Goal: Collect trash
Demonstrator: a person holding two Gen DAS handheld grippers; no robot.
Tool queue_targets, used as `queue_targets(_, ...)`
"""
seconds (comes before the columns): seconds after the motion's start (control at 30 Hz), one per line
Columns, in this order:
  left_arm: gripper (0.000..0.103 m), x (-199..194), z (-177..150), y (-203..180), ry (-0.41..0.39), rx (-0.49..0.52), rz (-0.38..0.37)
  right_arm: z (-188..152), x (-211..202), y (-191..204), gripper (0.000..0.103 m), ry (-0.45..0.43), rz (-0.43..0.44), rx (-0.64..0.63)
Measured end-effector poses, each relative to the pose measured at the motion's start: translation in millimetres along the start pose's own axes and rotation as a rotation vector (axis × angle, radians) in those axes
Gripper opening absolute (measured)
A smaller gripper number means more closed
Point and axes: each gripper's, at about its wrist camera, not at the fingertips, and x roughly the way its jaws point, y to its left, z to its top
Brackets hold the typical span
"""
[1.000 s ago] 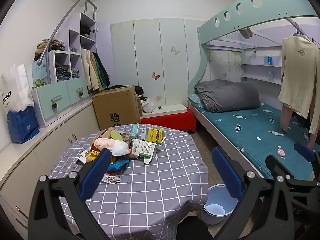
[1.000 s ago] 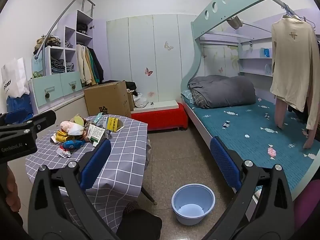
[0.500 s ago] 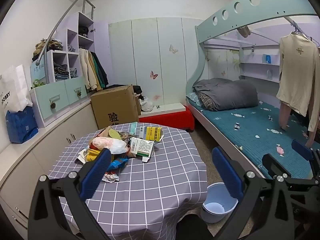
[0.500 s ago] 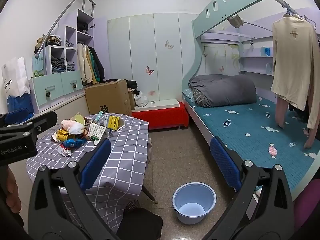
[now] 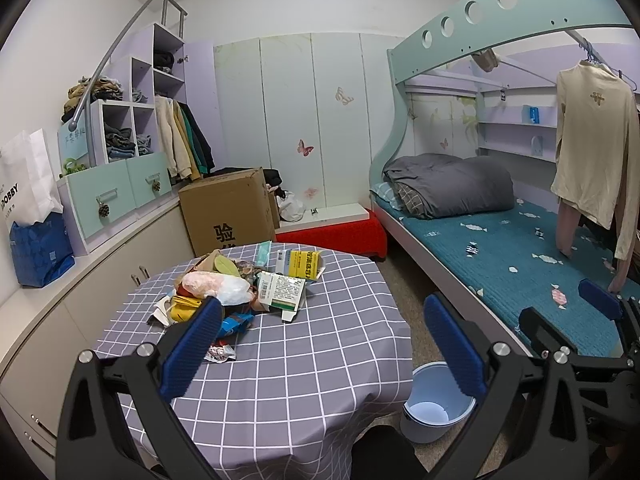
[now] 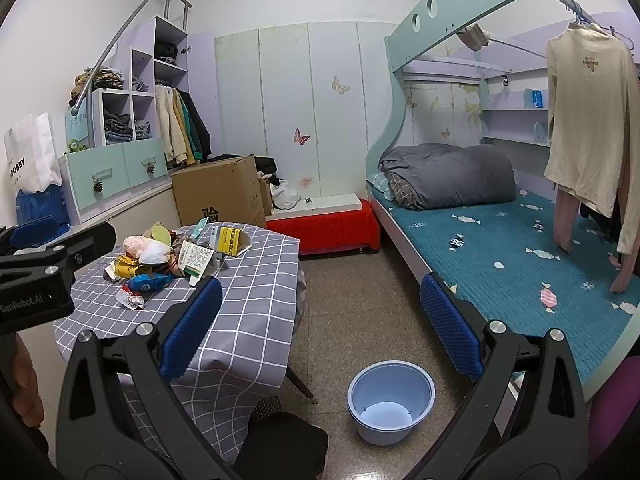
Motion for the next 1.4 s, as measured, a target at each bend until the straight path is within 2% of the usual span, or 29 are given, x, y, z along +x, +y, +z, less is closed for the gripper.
queue_targets(1.4,0.099,1.6,-2.5,-1.7,0.005,0.003,-0.008,-6.8,4.7,-1.5,0.097,0.021,0.017,0.007)
